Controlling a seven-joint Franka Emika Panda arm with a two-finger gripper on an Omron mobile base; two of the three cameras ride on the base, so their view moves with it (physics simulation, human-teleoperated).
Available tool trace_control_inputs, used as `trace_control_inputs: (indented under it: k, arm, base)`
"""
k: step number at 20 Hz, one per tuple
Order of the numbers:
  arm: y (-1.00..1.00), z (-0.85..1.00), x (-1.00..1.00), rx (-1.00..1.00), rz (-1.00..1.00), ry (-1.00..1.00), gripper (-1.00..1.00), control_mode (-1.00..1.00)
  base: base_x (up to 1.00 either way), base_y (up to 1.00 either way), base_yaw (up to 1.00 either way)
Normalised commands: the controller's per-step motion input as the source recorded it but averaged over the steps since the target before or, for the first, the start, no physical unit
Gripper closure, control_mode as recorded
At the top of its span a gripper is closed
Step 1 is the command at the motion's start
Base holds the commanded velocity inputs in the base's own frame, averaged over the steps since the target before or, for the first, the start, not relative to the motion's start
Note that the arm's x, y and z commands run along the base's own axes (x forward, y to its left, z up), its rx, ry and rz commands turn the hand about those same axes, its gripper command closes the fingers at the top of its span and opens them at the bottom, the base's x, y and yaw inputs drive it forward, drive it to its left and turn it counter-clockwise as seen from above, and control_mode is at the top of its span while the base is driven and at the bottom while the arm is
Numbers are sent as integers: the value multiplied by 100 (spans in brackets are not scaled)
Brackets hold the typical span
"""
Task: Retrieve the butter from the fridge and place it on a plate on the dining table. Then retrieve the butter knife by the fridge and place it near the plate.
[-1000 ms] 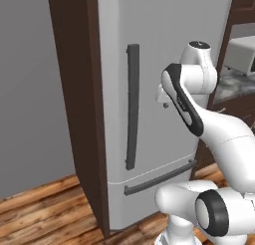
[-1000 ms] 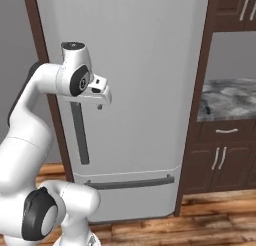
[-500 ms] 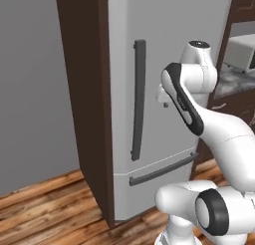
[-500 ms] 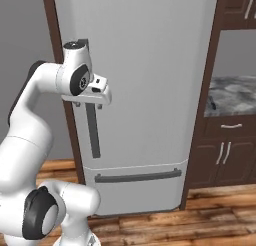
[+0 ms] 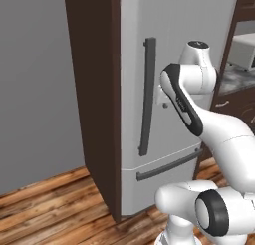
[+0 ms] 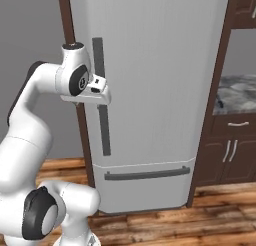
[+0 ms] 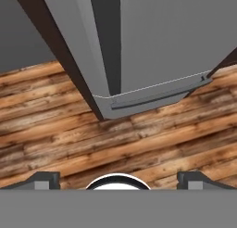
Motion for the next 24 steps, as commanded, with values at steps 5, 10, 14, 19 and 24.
trace_control_inputs:
  k: [5,10,14,19,24]
  arm:
    - [0,0,0,0,0,0,-100,-100]
    - [-1,-1,6,1,0,-10,-100,-100]
    - [0,0,21,0,6,-23,-100,-100]
    - [16,0,25,-1,13,-14,-100,-100]
    - [1,0,56,0,3,-7,-100,-100]
  base:
    - [-8,5,0]
    - [0,0,0]
    - [0,0,0]
    - [0,0,0]
    - [0,0,0]
